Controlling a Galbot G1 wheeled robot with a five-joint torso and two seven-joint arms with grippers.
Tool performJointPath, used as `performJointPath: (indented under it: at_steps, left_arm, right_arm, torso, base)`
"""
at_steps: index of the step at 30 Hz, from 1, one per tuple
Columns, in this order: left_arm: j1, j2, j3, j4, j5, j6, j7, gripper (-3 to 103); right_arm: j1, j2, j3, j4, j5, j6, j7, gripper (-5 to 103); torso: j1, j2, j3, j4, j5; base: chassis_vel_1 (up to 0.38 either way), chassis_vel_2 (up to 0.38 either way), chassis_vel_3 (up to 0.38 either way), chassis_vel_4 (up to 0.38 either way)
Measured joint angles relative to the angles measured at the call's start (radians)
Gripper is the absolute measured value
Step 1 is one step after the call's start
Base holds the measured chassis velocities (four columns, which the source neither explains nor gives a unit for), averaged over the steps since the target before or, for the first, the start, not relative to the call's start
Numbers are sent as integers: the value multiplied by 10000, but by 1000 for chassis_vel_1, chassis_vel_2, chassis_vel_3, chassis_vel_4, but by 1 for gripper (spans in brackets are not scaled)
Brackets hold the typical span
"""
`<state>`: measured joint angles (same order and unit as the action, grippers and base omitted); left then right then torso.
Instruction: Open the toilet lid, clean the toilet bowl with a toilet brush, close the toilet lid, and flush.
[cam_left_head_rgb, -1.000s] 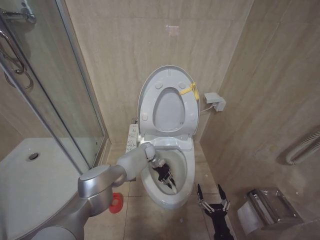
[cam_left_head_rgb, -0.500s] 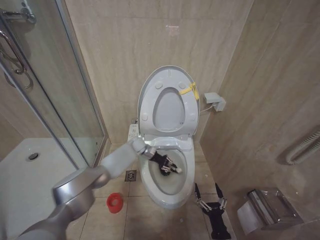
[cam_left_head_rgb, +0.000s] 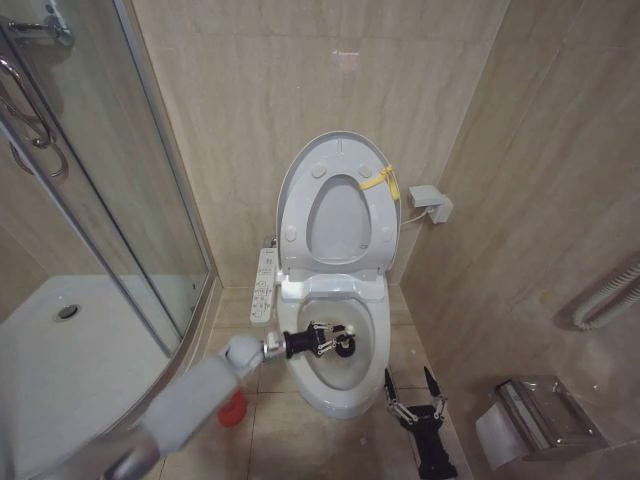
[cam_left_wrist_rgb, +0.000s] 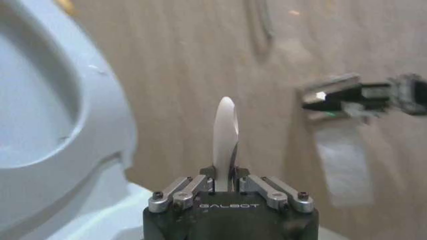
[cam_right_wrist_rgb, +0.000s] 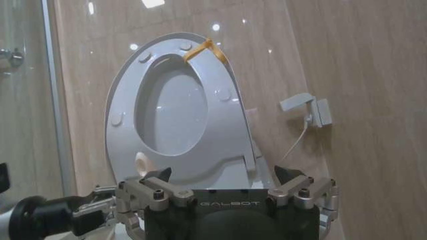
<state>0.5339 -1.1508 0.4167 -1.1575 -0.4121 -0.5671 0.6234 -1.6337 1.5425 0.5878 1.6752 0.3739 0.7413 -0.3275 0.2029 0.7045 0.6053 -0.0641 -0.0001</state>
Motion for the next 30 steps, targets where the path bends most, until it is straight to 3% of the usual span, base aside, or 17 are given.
performJointPath:
  at_steps: [10,17,22,30]
  left_arm:
    - [1518,9,-1128,-1131,963,7,-2278,17]
    - [2198,-676,-2044,-1114,1331,17,-3699,17]
    - [2554,-1378,-2359,-959,1218,-127,-3823,17]
    - [2923,-2786,-2679,-819,1008,-428,-3150,17]
  right_arm:
    - [-168,-22,-64,81,-128,6,-76,100]
    - [-204,19,-99,-5,-185,54,-143,100]
    - [-203,35,-105,-28,-240,64,-149,100]
    - [-252,32,-48,-27,-260,73,-148,100]
  torso:
    - [0,0,0,0,1]
    - [0,0,0,1,3]
    - [0,0,1,2,3]
    - [0,0,1,0,5]
  base:
    - [0,0,0,0]
    - [0,0,0,0]
    - [0,0,0,0]
    - [0,0,0,0]
